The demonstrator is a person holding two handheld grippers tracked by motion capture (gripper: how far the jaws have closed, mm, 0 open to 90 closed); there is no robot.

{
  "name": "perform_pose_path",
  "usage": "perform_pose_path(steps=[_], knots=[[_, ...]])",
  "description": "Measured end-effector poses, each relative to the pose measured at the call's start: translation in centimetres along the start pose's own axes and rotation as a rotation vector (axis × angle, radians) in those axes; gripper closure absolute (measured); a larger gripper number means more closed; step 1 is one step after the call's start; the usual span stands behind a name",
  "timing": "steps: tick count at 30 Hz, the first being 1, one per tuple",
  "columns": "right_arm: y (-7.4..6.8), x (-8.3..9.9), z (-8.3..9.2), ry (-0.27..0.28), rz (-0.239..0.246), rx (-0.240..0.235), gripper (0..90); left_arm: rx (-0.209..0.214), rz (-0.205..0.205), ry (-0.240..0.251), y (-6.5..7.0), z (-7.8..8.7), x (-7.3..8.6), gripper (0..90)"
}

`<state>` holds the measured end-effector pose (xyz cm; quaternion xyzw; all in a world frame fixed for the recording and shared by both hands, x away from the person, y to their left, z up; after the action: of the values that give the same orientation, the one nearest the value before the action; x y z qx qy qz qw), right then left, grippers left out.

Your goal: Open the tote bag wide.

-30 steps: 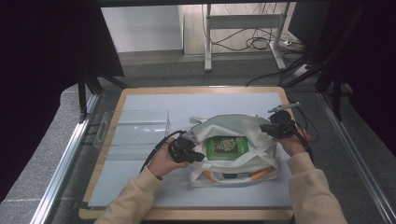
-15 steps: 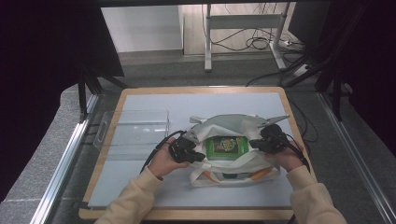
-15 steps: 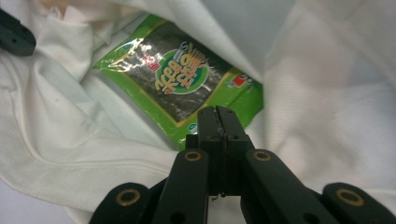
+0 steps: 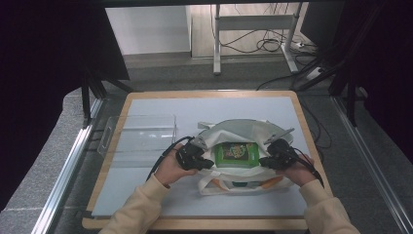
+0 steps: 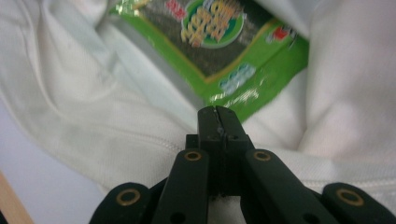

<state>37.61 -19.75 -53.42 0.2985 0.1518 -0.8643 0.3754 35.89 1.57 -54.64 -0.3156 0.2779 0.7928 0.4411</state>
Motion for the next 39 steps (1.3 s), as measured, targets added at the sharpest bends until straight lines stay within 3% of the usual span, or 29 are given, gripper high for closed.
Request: perform_pose_path(steps=[8,14,20,24,29,31,36,39], knots=[[-0.4,2.1,0.0,-0.03,0.003,-0.013,89.1,0.002,0.001,-0.001,0.1,-0.1,0.0,90.0],[-0.5,1.9,0.0,-0.027,0.009,-0.005,89.0,-0.004,0.001,0.001,0.0,-0.1,0.0,90.0],[-1.1,-2.0,0.3,0.048,0.055,0.001,89.0,-0.006,0.008,0.003,-0.1,0.0,0.0,90.0],[-2.3,-5.0,-0.6,0.088,0.104,-0.017,88.9,-0.006,0.001,0.003,-0.1,0.0,0.1,90.0],[-3.8,-7.9,-2.9,0.12,0.137,-0.057,88.9,-0.007,0.001,0.011,0.0,0.1,0.0,90.0],[-4.4,-8.8,-4.2,0.125,0.143,-0.08,88.9,-0.007,-0.016,-0.004,-0.2,0.2,0.1,90.0],[-6.0,-10.0,-7.6,0.098,0.159,-0.12,88.9,-0.004,-0.005,0.01,-0.1,0.2,-0.1,90.0],[-6.2,-10.3,-9.4,0.083,0.169,-0.118,88.9,-0.001,-0.002,0.018,0.0,0.3,-0.1,90.0]])
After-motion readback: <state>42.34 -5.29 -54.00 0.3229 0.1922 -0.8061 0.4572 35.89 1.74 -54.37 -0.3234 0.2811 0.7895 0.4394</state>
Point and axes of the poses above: each handheld gripper's, and its own axes: z roughly backward along the jaws, x roughly out of its underside, y roughly to its right, the point moved 9 cm from there along -z, roughly forward along the jaws, and after that the axes turned 9 degrees about y, right-handed, at the moved point
